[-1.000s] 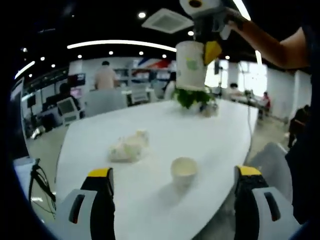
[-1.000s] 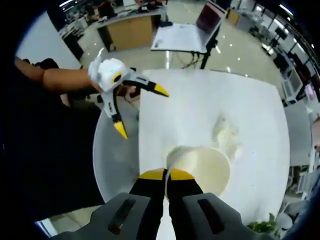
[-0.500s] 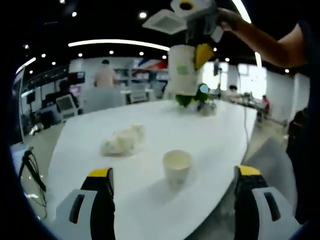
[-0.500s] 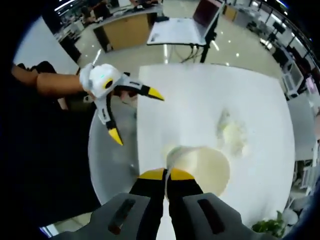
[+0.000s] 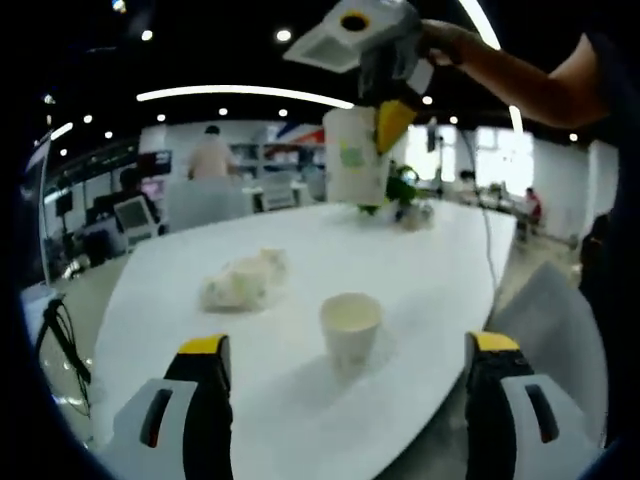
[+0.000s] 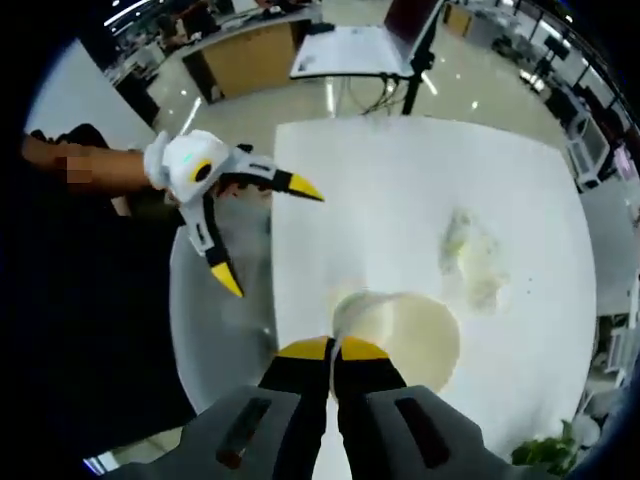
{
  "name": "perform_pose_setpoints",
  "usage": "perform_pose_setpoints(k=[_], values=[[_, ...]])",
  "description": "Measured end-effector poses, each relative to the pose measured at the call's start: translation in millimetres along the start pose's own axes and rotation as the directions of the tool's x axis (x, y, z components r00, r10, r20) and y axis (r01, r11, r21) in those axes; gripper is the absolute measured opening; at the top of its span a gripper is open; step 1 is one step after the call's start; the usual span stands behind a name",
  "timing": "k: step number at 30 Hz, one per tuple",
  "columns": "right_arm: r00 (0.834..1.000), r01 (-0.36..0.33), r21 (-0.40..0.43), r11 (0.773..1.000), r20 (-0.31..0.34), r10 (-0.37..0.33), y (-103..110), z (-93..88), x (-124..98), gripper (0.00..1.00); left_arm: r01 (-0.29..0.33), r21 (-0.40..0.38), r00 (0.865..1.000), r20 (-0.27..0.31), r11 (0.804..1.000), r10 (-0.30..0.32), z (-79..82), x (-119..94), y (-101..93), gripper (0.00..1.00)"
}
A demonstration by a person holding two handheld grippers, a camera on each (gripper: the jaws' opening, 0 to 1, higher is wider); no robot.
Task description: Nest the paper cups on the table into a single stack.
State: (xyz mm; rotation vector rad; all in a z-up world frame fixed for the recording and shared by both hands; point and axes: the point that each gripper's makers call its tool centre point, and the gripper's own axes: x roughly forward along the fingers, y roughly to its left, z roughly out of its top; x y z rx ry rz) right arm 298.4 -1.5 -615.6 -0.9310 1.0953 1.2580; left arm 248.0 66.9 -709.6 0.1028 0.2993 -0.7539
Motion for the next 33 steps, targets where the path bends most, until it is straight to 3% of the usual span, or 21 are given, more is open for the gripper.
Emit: perform_pose_setpoints(k=[7, 20, 30, 33], values=[[1.000, -0.003, 0.005, 1.000, -0.006, 0.004, -2, -1.5, 8, 0.00, -0.015, -0.058, 1.000, -0.010, 0.998, 0.014, -3.0, -1, 8.5, 0.99], [1.000, -0.011, 0.000, 1.000, -0.018, 0.011, 0, -4.5, 27, 0.00, -0.011, -0.064, 1.000, -0.017, 0.998, 0.010, -8.3, 1, 10.4, 0.99], [0.999, -0.020, 0.002, 1.000, -0.028, 0.020, 2, -9.9, 45, 0.00, -0.024, -0.034, 0.996, -0.088, 0.999, 0.021, -19.3, 0, 10.2, 0.99], [0.999, -0.022, 0.004, 1.000, -0.029, 0.022, 2, -11.2, 51, 0.00, -0.017, -0.048, 0.997, -0.079, 0.999, 0.013, -17.6, 0, 9.2, 0.99]])
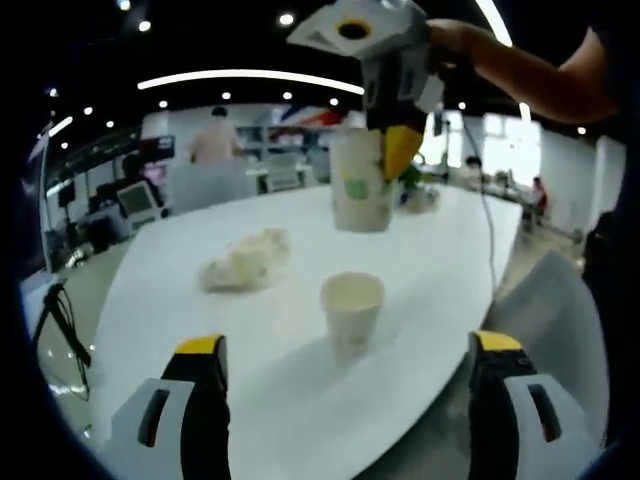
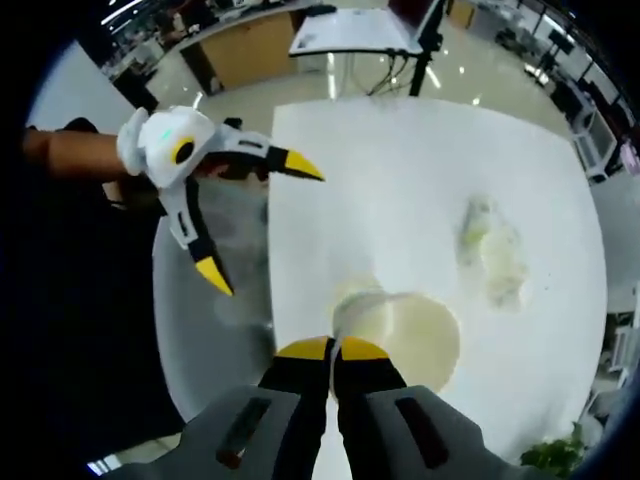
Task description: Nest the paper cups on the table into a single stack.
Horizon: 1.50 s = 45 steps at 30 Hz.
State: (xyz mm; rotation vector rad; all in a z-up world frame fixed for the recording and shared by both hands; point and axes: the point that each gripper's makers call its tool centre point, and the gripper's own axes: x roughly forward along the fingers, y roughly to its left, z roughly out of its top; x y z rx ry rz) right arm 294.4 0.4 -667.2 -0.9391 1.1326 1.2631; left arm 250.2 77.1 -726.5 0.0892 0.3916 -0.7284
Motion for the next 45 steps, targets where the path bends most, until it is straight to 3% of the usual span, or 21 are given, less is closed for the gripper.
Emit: perform_pose_setpoints(k=[24, 45], values=[[1.000, -0.025, 0.027, 0.999, -0.009, 0.025, -1, -4.4, 40, 0.00, 0.035, 0.024, 0.999, -0.032, 0.999, -0.034, -7.9, 3, -7.7, 0.99], [0.999, -0.017, 0.059, 0.998, -0.039, 0.019, -8, -12.5, 77, 0.00, 0.015, -0.016, 1.000, -0.024, 1.000, -0.015, -8.4, 3, -2.1, 0.99]])
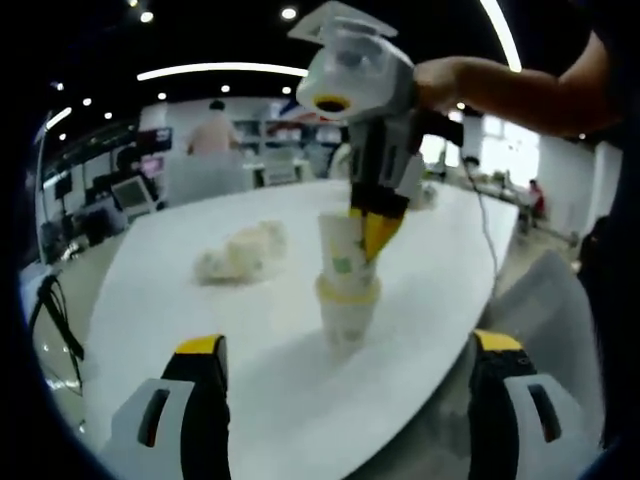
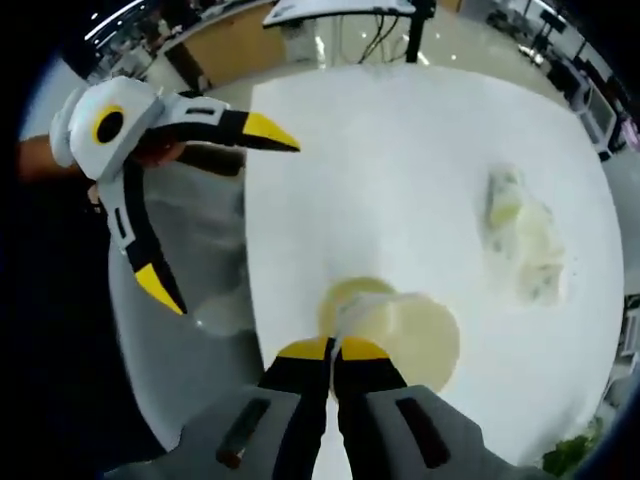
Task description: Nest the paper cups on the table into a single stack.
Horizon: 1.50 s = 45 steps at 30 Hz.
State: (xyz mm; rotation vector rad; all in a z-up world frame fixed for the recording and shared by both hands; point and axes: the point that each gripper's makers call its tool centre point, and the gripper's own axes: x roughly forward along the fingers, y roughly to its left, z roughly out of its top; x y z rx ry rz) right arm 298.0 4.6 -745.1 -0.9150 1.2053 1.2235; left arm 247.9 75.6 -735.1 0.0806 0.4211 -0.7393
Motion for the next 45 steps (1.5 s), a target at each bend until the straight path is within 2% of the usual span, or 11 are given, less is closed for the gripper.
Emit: perform_pose_setpoints(k=[10, 11, 13, 15, 16, 17, 31, 39, 45], values=[[1.000, 0.013, 0.004, 1.000, -0.027, -0.013, -5, -10.0, 1, 0.00, -0.004, -0.001, 1.000, -0.009, 1.000, 0.004, -1.2, 0, -0.6, 0.99], [0.999, 0.016, 0.009, 1.000, -0.039, -0.016, -7, -13.5, 2, 0.00, -0.005, -0.001, 1.000, -0.010, 1.000, 0.005, -1.3, 0, -0.6, 0.99], [0.992, 0.052, -0.021, 0.998, -0.113, -0.054, -14, -28.6, 3, 0.00, -0.004, 0.000, 1.000, -0.011, 1.000, 0.004, -1.6, 0, -0.7, 0.99], [0.996, 0.036, -0.004, 0.999, -0.084, -0.036, -11, -26.7, 5, 0.00, -0.004, 0.001, 1.000, -0.013, 1.000, 0.004, -2.0, 0, -1.0, 0.99], [0.998, -0.009, 0.034, 0.999, -0.054, 0.011, -4, -23.6, 7, 0.00, -0.004, 0.002, 1.000, -0.013, 1.000, 0.004, -2.1, 0, -0.9, 0.99], [0.999, -0.026, 0.045, 0.999, -0.041, 0.028, -1, -22.5, 6, 0.00, -0.004, 0.001, 1.000, -0.013, 1.000, 0.004, -2.3, 0, -0.9, 0.99], [1.000, 0.012, 0.046, 0.999, -0.023, -0.011, -15, -28.5, 23, 0.00, -0.003, 0.005, 1.000, -0.026, 1.000, 0.003, -4.2, 0, -3.1, 0.99], [1.000, 0.013, 0.047, 0.999, -0.024, -0.011, -15, -33.0, 33, 0.00, -0.002, 0.005, 1.000, -0.030, 1.000, 0.002, -6.6, 1, -2.6, 0.99], [0.999, 0.032, 0.015, 0.999, -0.004, -0.032, -14, -30.1, 38, 0.00, 0.001, 0.009, 0.999, -0.035, 1.000, 0.000, -8.4, 1, -2.4, 0.98]])
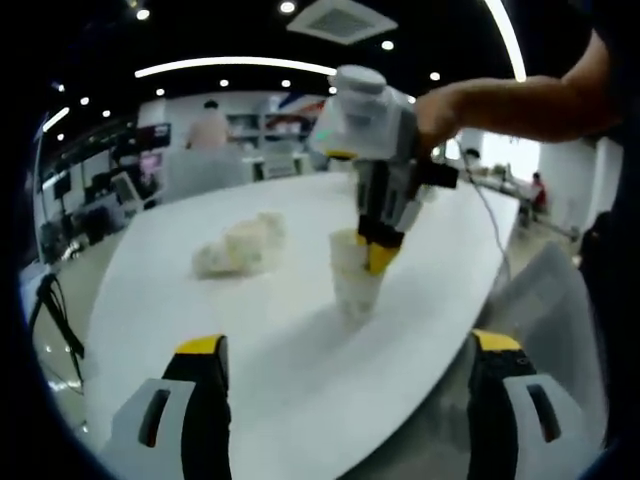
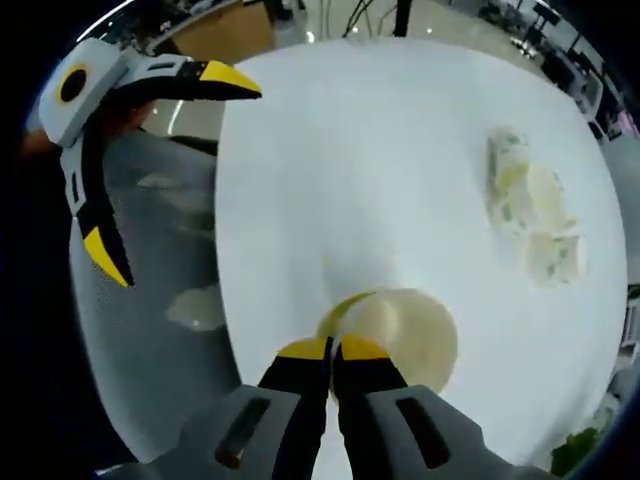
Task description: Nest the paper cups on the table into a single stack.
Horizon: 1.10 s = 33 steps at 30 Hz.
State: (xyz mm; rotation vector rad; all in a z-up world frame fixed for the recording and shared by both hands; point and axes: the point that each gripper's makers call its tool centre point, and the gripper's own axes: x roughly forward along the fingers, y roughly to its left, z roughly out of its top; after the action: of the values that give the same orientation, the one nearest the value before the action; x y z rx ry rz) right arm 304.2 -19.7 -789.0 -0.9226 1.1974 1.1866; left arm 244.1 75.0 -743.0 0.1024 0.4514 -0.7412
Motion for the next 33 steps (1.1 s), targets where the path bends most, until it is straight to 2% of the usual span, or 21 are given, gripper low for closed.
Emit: perform_pose_setpoints(k=[7, 11, 21, 27, 29, 30, 33], values=[[1.000, 0.010, -0.023, 1.000, 0.013, -0.009, -2, -0.2, -2, 0.00, 0.000, 0.002, 1.000, -0.004, 1.000, 0.000, -1.0, 0, 0.4, 0.98], [0.999, 0.018, -0.033, 0.999, 0.030, -0.017, -6, 0.2, -6, 0.07, 0.000, 0.002, 1.000, -0.005, 1.000, 0.000, -1.1, 1, 0.4, 0.98], [0.995, 0.051, -0.056, 0.997, 0.083, -0.047, -14, 5.4, -27, 0.16, -0.001, 0.003, 1.000, -0.008, 1.000, 0.001, -0.4, 1, -0.6, 0.98], [0.993, 0.061, -0.062, 0.996, 0.107, -0.054, -16, 8.6, -43, 0.19, -0.002, 0.005, 1.000, -0.009, 1.000, 0.002, 0.4, 0, -1.5, 0.98], [0.991, 0.057, -0.060, 0.997, 0.125, -0.049, -15, 8.7, -47, 0.21, -0.004, 0.013, 1.000, -0.013, 1.000, 0.004, 0.2, 0, -1.5, 0.99], [0.987, 0.050, -0.046, 0.998, 0.157, -0.042, -14, 11.0, -50, 0.24, -0.004, 0.014, 1.000, -0.013, 1.000, 0.004, 0.2, 0, -1.7, 0.99], [0.962, 0.074, -0.011, 0.997, 0.263, -0.069, -19, 16.5, -61, 0.35, -0.006, 0.011, 1.000, -0.008, 1.000, 0.006, 0.6, 1, -0.3, 0.99]])
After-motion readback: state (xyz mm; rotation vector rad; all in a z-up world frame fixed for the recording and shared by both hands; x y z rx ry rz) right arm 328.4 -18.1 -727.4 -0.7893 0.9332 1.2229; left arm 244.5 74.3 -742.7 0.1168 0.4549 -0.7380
